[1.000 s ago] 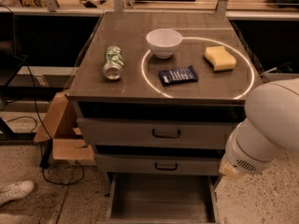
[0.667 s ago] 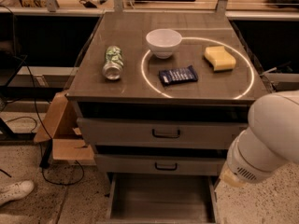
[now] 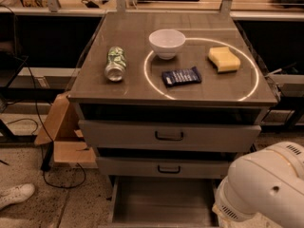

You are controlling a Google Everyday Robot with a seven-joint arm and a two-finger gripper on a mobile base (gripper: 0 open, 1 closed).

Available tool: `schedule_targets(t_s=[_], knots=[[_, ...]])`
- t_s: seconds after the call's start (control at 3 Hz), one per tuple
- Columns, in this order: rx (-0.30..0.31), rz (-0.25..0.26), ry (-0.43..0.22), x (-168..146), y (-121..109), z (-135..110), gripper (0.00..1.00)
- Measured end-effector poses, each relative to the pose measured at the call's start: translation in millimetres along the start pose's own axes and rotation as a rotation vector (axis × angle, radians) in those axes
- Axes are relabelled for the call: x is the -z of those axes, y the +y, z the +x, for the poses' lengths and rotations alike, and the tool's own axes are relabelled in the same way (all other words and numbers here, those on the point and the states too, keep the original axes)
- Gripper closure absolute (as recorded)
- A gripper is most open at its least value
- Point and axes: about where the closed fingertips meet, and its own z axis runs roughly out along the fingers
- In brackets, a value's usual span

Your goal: Close bottom drawer

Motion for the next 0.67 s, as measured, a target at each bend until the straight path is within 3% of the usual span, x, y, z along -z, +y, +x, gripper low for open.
schedule_targets(t_s=[0.33,0.67], knots=[[0.01,-0.031,0.055,-34.4,5.8,-7.2,1.0],[0.008,-0.037,0.063,-39.9,6.6,-9.1,1.0]])
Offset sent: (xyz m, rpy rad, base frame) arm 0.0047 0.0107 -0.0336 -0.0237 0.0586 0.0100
